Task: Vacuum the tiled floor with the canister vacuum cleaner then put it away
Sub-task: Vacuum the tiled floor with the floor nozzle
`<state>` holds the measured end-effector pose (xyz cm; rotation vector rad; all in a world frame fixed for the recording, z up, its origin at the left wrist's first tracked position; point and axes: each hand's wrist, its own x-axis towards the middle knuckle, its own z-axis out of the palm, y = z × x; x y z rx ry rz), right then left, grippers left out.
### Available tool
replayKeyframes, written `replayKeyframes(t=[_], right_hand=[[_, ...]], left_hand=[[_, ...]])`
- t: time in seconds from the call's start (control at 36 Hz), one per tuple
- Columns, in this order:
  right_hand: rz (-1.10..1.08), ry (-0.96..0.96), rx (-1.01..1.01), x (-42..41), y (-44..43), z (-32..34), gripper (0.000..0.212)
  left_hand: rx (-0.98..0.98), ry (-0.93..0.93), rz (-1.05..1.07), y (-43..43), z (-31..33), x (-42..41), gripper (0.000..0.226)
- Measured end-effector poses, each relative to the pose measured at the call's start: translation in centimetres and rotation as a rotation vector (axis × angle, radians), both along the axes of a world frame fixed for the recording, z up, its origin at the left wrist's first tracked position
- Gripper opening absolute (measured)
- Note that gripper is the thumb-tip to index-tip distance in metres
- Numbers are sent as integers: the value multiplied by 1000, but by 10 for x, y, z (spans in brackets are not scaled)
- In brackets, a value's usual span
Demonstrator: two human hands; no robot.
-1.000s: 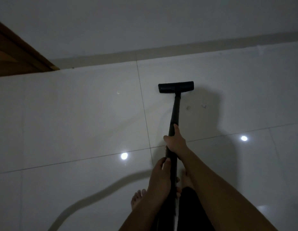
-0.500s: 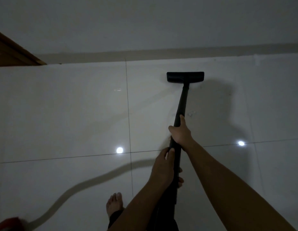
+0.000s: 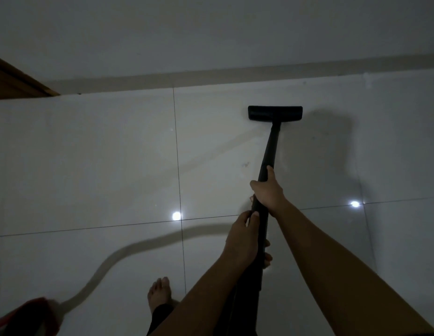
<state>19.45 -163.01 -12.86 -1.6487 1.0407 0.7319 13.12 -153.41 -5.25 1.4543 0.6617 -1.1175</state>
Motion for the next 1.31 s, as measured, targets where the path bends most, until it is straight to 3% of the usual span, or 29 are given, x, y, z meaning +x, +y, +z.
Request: replayKeyframes(t=[1.31], right_hand=[[27, 32, 33, -213, 117, 7, 77]], left_hand=[[37, -46, -1, 116, 28, -209, 39]])
